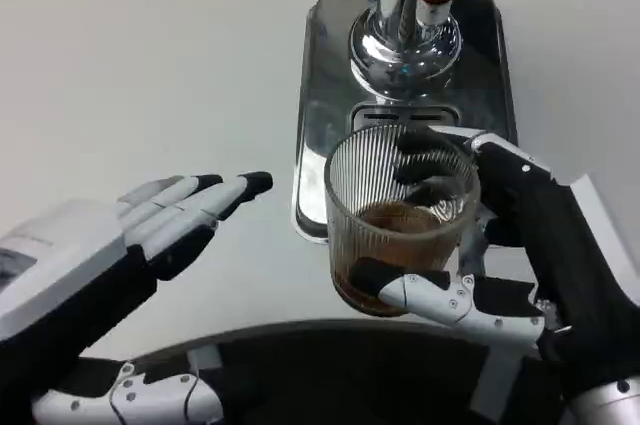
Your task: Grasp the cup under the faucet to collect the drink, then remove the cup.
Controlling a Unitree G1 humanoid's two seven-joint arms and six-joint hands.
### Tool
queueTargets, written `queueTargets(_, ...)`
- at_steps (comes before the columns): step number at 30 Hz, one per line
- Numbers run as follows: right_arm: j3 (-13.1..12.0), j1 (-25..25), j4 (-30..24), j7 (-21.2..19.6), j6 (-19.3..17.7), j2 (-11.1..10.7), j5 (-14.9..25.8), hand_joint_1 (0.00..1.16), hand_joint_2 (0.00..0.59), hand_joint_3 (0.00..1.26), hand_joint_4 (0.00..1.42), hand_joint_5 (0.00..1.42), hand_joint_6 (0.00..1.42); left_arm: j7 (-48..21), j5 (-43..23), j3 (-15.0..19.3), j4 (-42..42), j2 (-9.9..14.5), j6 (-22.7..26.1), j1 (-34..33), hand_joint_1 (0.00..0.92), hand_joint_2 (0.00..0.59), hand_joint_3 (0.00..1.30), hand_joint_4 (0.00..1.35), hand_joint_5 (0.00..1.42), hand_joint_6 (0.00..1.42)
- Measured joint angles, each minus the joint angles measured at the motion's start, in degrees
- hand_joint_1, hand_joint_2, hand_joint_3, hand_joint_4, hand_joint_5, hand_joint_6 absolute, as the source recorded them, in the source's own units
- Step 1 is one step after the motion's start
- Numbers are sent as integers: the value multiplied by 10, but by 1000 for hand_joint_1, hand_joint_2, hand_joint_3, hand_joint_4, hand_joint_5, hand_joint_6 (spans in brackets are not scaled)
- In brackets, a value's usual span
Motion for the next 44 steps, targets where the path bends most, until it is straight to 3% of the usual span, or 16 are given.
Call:
queueTargets(19,5,23,-31,24,0,-20,19,910,140,878,1043,1260,1296,-3,-1,14,-25,-6,1,26,0,104,0,0,0,0)
queueTargets(44,-7,25,-36,28,0,-23,29,907,139,887,1065,1273,1302,-4,-1,11,-28,-6,11,25,0,99,0,0,0,0)
